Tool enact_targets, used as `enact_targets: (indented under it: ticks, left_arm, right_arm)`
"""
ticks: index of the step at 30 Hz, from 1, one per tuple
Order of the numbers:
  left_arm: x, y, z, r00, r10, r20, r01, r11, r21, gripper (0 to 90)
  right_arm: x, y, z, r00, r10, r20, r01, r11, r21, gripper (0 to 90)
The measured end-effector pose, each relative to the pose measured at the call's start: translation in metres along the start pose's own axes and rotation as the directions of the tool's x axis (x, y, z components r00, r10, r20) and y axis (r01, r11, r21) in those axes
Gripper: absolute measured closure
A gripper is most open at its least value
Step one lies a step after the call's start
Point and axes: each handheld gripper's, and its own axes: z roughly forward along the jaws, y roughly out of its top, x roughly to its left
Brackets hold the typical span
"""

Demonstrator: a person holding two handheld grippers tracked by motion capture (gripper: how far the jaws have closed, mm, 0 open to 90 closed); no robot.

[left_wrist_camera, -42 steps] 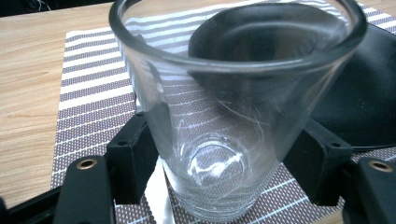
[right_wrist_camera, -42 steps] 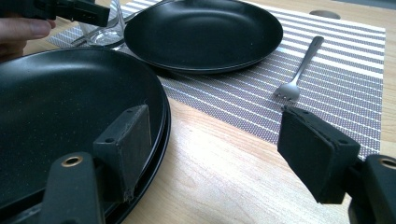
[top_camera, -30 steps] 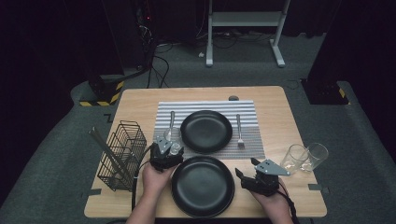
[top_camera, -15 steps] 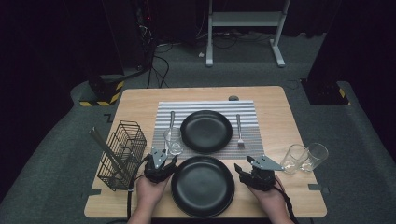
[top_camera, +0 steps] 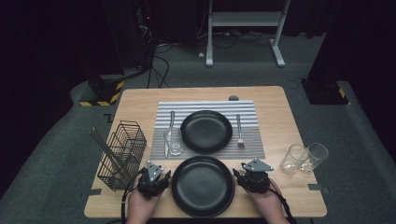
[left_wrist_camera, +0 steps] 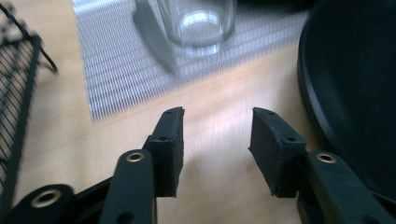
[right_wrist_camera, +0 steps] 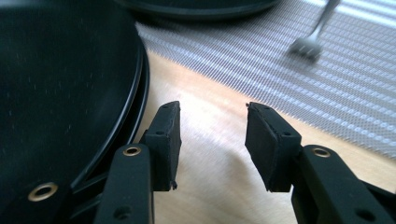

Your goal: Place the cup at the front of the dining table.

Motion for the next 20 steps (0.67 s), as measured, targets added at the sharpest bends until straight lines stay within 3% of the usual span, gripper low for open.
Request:
enact_targets:
  ticks: [4, 9, 13, 20]
  left_arm:
    - [0.001, -0.007, -0.001, 1.0, -0.004, 0.005, 0.004, 0.9998, -0.019, 48.2]
    - [0.012, -0.007, 0.002, 0.9946, -0.091, 0.05, 0.091, 0.9959, 0.004, 38.5]
    - [0.009, -0.005, 0.004, 0.9952, -0.073, 0.065, 0.072, 0.9973, 0.015, 29.8]
    - [0.009, -0.003, 0.006, 0.9948, -0.059, 0.083, 0.058, 0.9982, 0.018, 25.4]
  right_arm:
    - [0.003, -0.001, 0.004, 0.9999, -0.009, 0.007, 0.009, 0.999, 0.035, 53.4]
    - [0.001, 0.0, 0.006, 0.9997, 0.022, -0.003, -0.022, 0.998, 0.051, 45.7]
    - [0.001, 0.0, 0.006, 0.9997, 0.023, 0.005, -0.023, 0.998, 0.053, 44.6]
    - [0.001, 0.0, 0.006, 0.9997, 0.025, 0.007, -0.025, 0.998, 0.053, 44.1]
